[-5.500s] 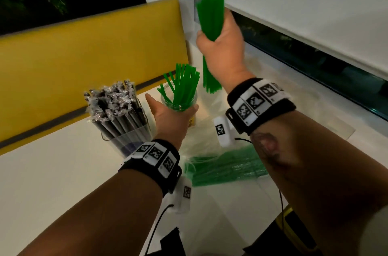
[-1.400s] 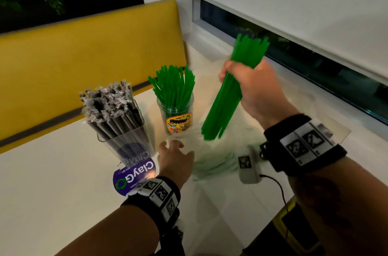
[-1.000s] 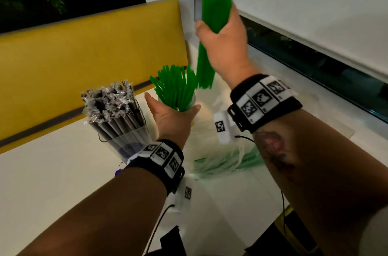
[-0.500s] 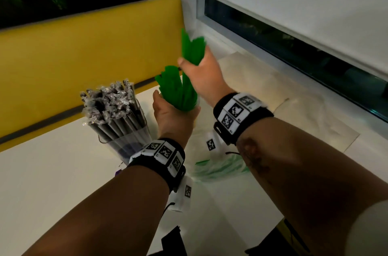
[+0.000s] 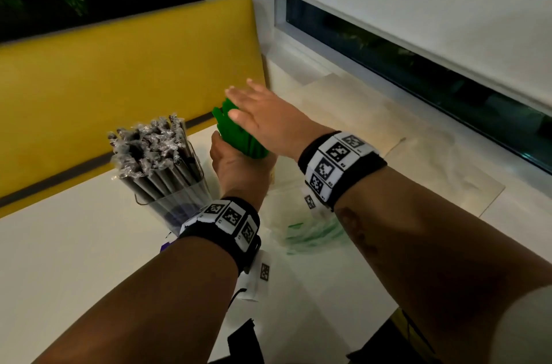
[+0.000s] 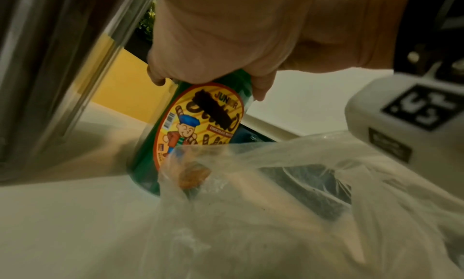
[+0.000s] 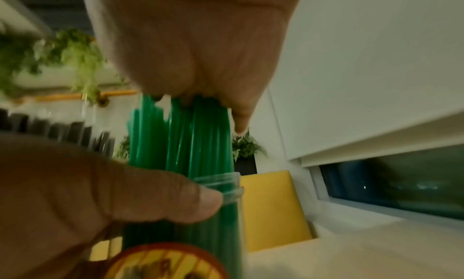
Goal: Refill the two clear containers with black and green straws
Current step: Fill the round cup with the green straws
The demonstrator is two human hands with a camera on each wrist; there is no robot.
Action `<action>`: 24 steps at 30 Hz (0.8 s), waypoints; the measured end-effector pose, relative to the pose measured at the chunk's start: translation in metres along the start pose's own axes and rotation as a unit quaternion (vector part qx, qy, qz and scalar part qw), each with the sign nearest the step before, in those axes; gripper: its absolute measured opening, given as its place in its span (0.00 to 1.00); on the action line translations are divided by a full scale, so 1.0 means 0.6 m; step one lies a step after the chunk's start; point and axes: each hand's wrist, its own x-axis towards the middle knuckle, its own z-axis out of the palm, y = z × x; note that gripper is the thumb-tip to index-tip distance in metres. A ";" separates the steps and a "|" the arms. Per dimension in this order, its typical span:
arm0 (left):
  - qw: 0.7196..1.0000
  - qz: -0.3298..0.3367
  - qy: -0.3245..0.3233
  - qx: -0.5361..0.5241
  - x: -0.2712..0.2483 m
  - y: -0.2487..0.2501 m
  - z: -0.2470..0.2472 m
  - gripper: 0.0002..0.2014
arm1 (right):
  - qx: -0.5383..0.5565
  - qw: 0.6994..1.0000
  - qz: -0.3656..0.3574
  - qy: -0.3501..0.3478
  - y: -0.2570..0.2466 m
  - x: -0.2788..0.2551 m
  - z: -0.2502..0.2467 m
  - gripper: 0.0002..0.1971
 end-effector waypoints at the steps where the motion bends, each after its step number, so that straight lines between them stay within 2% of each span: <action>1: 1.000 0.000 -0.007 -0.001 0.000 0.001 -0.001 0.56 | 0.007 1.000 0.017 -0.024 0.003 -0.003 0.001 0.28; 4: 1.000 -0.014 -0.015 -0.021 -0.003 0.001 -0.004 0.58 | 0.063 0.996 0.043 -0.042 -0.005 -0.011 -0.010 0.29; 6: 0.998 -0.039 -0.028 -0.029 -0.007 -0.003 -0.007 0.61 | 0.164 0.985 0.056 0.027 -0.014 -0.025 -0.025 0.27; 7: 0.997 -0.060 -0.036 -0.034 -0.011 -0.005 -0.009 0.64 | 0.231 0.967 0.068 0.090 -0.018 -0.034 -0.034 0.26; 9: 0.993 -0.105 -0.040 -0.043 -0.028 -0.012 -0.014 0.66 | 0.359 0.905 0.099 0.208 -0.019 -0.060 -0.058 0.18; 10: 0.991 -0.126 -0.035 -0.039 -0.040 -0.018 -0.017 0.63 | 0.398 0.882 0.109 0.225 -0.016 -0.073 -0.071 0.14; 11: 0.988 -0.149 -0.033 -0.022 -0.055 -0.026 -0.022 0.58 | 0.415 0.879 0.116 0.203 -0.007 -0.087 -0.081 0.11; 12: 0.985 -0.170 -0.042 0.006 -0.069 -0.037 -0.026 0.51 | 0.410 0.891 0.132 0.144 -0.002 -0.101 -0.088 0.10; 13: 0.980 -0.183 -0.063 0.044 -0.083 -0.051 -0.030 0.46 | 0.367 0.916 0.152 0.054 0.002 -0.113 -0.087 0.10; 14: 0.973 -0.190 -0.095 0.086 -0.098 -0.063 -0.037 0.42 | 0.276 0.944 0.170 -0.059 0.007 -0.123 -0.078 0.09; 15: 0.965 -0.194 -0.129 0.123 -0.111 -0.071 -0.040 0.40 | 0.161 0.960 0.171 -0.154 0.015 -0.132 -0.057 0.10; 17: 0.947 -0.215 -0.180 0.159 -0.130 -0.086 -0.039 0.38 | -0.001 0.947 0.150 -0.284 0.026 -0.149 0.000 0.12; 19: 0.931 -0.262 -0.210 0.141 -0.139 -0.086 -0.033 0.39 | -0.048 0.925 0.187 -0.328 0.047 -0.168 0.060 0.13; 20: 0.923 -0.292 -0.227 0.107 -0.141 -0.079 -0.033 0.39 | -0.063 0.918 0.189 -0.342 0.054 -0.178 0.083 0.06; 21: 0.910 -0.320 -0.253 0.078 -0.143 -0.073 -0.034 0.36 | -0.080 0.914 0.187 -0.351 0.061 -0.185 0.106 0.17; 22: 0.893 -0.337 -0.291 0.066 -0.143 -0.069 -0.037 0.32 | -0.093 0.906 0.184 -0.370 0.060 -0.192 0.115 0.14; 24: 0.857 -0.341 -0.378 0.080 -0.144 -0.059 -0.043 0.15 | -0.124 0.909 0.141 -0.371 0.059 -0.198 0.127 0.17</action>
